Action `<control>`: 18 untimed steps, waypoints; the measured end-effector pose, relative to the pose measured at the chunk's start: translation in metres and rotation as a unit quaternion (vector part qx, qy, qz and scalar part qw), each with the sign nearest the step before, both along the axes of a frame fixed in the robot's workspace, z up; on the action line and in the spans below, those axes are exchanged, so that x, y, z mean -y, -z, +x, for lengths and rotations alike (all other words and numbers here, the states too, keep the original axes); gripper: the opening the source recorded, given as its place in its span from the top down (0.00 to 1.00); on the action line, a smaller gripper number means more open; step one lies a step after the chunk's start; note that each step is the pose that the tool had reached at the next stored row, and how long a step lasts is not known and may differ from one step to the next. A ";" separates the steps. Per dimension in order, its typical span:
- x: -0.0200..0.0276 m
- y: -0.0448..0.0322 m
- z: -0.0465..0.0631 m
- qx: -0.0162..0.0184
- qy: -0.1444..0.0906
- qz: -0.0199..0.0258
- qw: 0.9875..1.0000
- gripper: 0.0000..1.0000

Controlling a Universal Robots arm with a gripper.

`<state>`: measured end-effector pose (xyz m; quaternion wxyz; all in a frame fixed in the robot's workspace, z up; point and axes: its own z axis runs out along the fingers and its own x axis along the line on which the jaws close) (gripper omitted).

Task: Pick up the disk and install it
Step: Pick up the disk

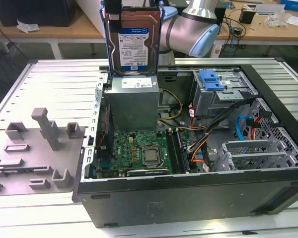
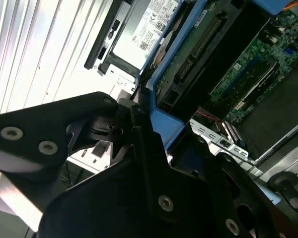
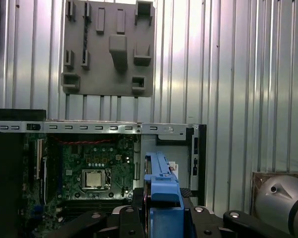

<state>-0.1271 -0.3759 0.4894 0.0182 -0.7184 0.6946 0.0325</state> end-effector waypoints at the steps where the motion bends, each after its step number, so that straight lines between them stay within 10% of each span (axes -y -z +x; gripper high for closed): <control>1: 0.0002 0.0000 0.001 0.000 0.000 0.000 1.000 0.63; 9: 0.0037 0.0001 0.017 0.000 0.000 0.000 1.000 0.63; 18: 0.0308 0.0000 0.023 0.000 0.000 -0.002 1.000 0.63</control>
